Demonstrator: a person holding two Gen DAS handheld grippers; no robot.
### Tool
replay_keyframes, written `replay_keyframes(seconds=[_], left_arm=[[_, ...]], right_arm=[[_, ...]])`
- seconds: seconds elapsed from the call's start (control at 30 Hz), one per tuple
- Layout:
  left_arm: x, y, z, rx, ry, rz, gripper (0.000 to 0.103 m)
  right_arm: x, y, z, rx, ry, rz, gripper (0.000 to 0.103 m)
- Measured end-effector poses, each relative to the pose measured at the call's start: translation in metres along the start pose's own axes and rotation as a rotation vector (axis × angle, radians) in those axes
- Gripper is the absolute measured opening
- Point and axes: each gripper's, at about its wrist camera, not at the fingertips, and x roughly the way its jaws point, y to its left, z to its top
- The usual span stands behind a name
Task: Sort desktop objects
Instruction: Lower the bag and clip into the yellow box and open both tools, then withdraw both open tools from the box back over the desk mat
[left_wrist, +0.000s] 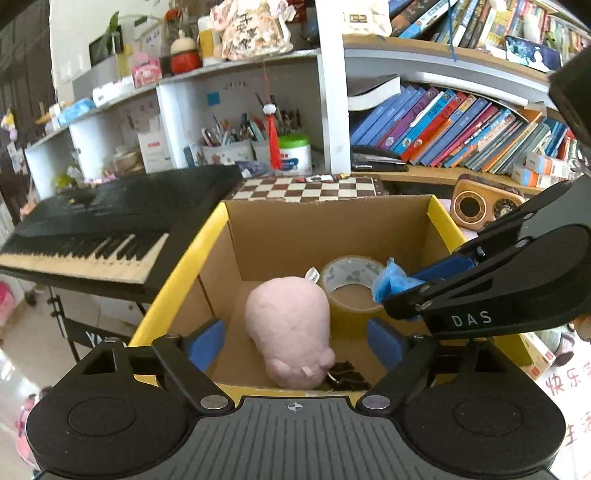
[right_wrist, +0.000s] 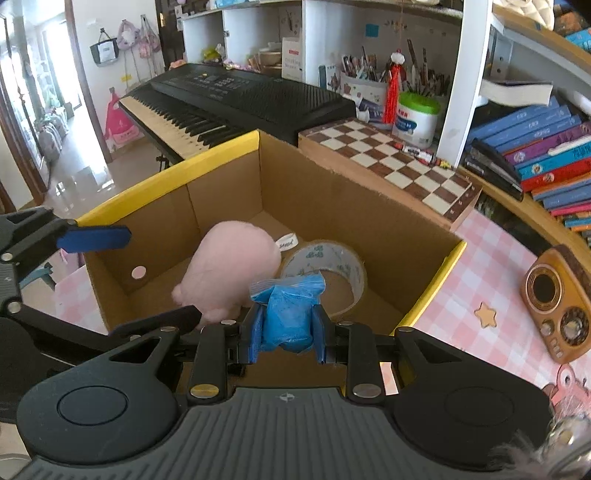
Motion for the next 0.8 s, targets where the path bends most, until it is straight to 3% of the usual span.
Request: replay_keyframes(seconds=[0.3, 0.8], left_arm=[[-0.017, 0.007, -0.001, -0.019, -0.052, 0.008, 0.092], [-0.060, 0.025, -0.009, -0.128, -0.128, 0.002, 0.095]], right_arm=[[-0.024, 0.003, -0.010, 0.078, -0.086, -0.034, 0.048], [-0.084, 0.007, -0.041, 0.257, -0.251, -0.198, 0.051]])
